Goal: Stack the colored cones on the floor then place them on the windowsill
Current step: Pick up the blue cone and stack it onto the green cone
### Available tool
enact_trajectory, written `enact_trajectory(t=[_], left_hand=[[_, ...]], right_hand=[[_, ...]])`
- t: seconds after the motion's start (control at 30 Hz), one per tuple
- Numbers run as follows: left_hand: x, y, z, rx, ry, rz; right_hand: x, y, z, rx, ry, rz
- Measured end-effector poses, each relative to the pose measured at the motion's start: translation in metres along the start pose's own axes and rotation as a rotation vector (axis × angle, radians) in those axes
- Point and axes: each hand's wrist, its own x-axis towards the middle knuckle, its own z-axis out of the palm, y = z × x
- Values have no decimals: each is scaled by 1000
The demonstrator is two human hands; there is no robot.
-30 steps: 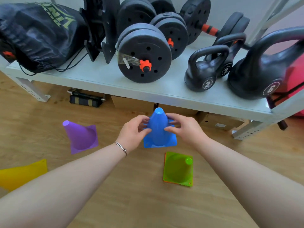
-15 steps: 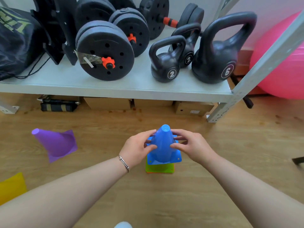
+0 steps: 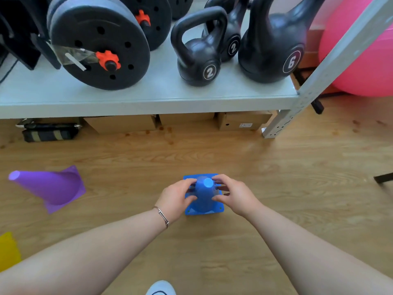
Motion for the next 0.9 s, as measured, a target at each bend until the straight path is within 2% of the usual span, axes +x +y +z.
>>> enact_trajectory(t=[0.37, 0.43, 0.53, 0.7, 0.9], left_hand=[[10, -12, 2, 51, -48, -21], [10, -15, 4, 173, -59, 3], [6, -19, 4, 486, 6, 15], [-1, -15, -8, 666, 147, -91], [-18, -1, -60, 746, 332, -211]], right_hand=[[11, -1, 8, -60, -7, 16], [12, -1, 5, -181, -22, -4], [12, 1, 1, -437, -19, -50], [9, -10, -8, -749, 209, -34], [13, -68, -24, -816, 466, -195]])
